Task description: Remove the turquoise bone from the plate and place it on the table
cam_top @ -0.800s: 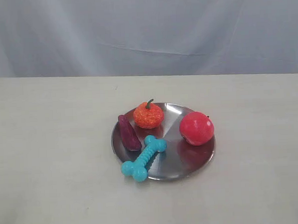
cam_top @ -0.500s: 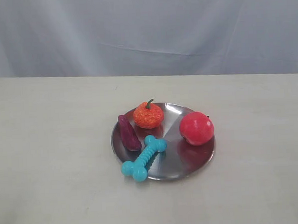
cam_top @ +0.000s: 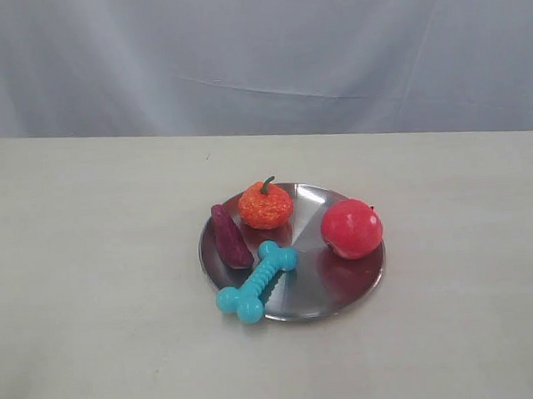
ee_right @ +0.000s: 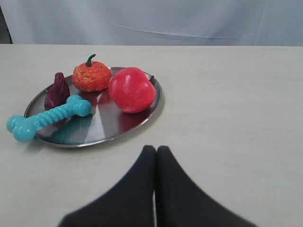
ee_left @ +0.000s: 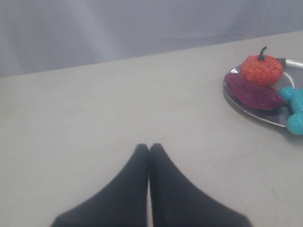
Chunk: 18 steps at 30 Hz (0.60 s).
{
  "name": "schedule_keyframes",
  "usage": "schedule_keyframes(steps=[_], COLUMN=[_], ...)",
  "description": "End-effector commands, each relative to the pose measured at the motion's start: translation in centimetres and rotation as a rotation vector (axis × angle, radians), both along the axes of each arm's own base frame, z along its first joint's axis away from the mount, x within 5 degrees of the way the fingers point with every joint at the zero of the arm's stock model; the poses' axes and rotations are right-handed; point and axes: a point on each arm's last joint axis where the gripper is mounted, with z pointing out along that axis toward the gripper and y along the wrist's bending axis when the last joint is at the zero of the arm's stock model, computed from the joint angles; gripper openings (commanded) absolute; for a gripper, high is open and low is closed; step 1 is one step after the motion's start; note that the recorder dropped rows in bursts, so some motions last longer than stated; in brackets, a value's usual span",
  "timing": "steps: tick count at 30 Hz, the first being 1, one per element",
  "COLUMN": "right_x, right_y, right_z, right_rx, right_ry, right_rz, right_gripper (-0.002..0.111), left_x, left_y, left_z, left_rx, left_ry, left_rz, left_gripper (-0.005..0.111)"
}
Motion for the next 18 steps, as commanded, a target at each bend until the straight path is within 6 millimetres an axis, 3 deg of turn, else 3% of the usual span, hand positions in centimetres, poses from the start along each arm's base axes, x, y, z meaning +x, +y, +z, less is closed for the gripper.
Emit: schedule_keyframes(steps=[1,18], right_x=[-0.05,0.05], right_y=[-0.02,-0.02], right_z=[0.06,0.43], right_rx=[-0.004,-0.015], right_ry=[-0.004,-0.045], right_rz=[-0.004,-0.001], right_gripper=[-0.001,-0.001], left_x=[0.00,0.00], left_y=[-0.01,-0.01], left_z=[-0.10,-0.10], left_rx=[0.001,0.001], left_ry=[0.001,0.001], left_rz=[-0.002,-0.002], left_gripper=[0.000,0.000])
